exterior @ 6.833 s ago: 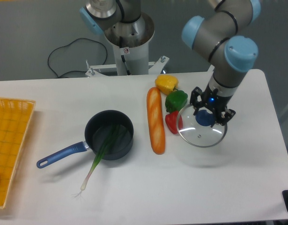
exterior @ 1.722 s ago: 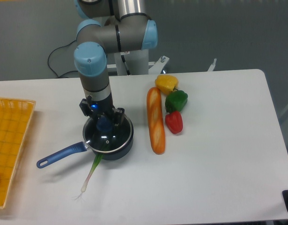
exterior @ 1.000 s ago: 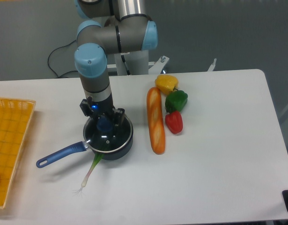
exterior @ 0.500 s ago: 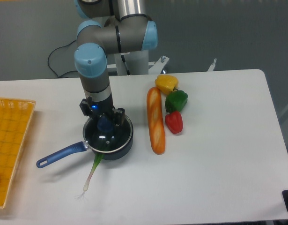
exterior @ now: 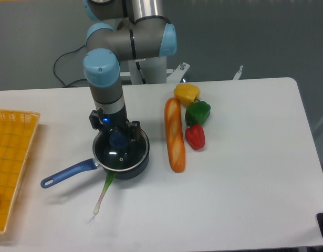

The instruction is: Close the pot lid

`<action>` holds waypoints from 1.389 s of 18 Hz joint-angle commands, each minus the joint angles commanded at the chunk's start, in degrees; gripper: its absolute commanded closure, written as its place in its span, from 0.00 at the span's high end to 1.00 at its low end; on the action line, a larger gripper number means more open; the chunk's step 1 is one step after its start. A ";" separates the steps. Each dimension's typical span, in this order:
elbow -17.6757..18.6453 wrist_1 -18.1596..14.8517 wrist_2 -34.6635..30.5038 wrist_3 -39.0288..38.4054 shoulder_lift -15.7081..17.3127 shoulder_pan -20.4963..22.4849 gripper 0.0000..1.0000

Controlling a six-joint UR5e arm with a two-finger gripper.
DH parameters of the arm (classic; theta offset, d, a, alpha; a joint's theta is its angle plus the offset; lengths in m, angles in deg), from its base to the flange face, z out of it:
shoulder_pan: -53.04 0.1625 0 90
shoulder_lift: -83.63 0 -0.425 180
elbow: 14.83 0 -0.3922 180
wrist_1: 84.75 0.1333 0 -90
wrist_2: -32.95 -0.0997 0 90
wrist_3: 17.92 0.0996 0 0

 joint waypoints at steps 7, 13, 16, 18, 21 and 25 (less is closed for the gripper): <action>-1.31 -0.18 0.09 0.17 0.70 0.09 1.00; -2.81 -0.35 0.18 0.44 2.81 0.79 1.00; -3.86 -0.61 0.09 2.62 4.13 3.68 1.00; -4.22 -0.70 -0.09 7.62 4.13 5.88 1.00; -5.70 -0.88 0.61 16.84 3.43 10.71 1.00; -8.34 -1.58 0.62 24.59 -0.17 16.34 1.00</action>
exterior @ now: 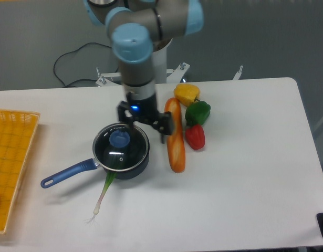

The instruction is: Close the pot lid

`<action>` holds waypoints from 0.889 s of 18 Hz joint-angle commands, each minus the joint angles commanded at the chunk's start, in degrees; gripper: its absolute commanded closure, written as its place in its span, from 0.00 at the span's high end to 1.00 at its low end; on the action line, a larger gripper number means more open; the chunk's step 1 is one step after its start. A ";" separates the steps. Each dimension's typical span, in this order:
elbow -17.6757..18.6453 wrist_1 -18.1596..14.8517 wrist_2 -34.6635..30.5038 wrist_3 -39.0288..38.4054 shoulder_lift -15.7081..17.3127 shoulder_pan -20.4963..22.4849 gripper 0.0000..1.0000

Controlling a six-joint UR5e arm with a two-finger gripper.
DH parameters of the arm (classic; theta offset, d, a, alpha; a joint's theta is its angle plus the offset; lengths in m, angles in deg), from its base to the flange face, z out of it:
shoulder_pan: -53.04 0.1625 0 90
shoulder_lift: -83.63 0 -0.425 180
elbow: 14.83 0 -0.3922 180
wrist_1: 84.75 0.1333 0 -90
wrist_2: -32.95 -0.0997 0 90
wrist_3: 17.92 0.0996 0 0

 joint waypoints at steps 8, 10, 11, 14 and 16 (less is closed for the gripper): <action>-3.88 -0.18 3.33 16.77 -6.16 9.49 1.00; -4.31 -0.35 3.60 21.52 -7.21 11.43 1.00; -4.58 -1.48 3.60 24.16 -7.74 12.39 1.00; -8.08 -7.19 3.51 34.26 -9.15 14.68 1.00; -10.72 -9.31 3.16 37.71 -10.46 14.95 1.00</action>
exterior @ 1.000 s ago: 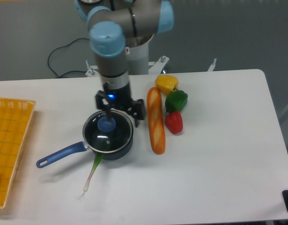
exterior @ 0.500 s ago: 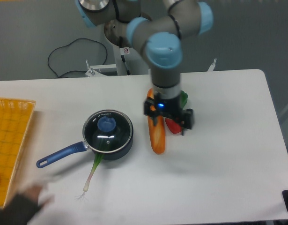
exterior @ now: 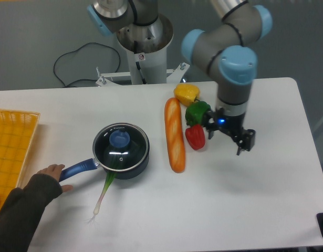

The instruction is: Close the pot lid

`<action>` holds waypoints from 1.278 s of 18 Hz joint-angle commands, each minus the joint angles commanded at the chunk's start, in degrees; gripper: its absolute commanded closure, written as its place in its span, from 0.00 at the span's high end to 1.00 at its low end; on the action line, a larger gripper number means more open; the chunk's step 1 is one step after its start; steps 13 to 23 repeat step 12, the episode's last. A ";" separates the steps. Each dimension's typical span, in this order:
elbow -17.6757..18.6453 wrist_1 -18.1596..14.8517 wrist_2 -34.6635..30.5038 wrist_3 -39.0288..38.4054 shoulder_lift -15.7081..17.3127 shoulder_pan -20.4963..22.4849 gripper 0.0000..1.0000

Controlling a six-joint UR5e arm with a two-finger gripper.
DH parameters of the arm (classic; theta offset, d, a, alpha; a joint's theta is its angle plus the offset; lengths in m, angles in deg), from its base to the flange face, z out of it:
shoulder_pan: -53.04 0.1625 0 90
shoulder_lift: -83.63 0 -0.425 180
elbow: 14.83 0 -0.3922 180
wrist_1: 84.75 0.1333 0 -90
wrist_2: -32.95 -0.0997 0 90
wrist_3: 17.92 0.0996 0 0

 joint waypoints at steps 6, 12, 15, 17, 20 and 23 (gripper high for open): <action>-3.78 -3.86 -4.11 10.26 -2.64 2.81 1.00; -8.19 -4.67 -8.26 14.16 -7.21 4.21 1.00; -8.19 -4.67 -8.26 14.16 -7.21 4.21 1.00; -8.19 -4.67 -8.26 14.16 -7.21 4.21 1.00; -8.19 -4.67 -8.26 14.16 -7.21 4.21 1.00; -8.19 -4.67 -8.26 14.16 -7.21 4.21 1.00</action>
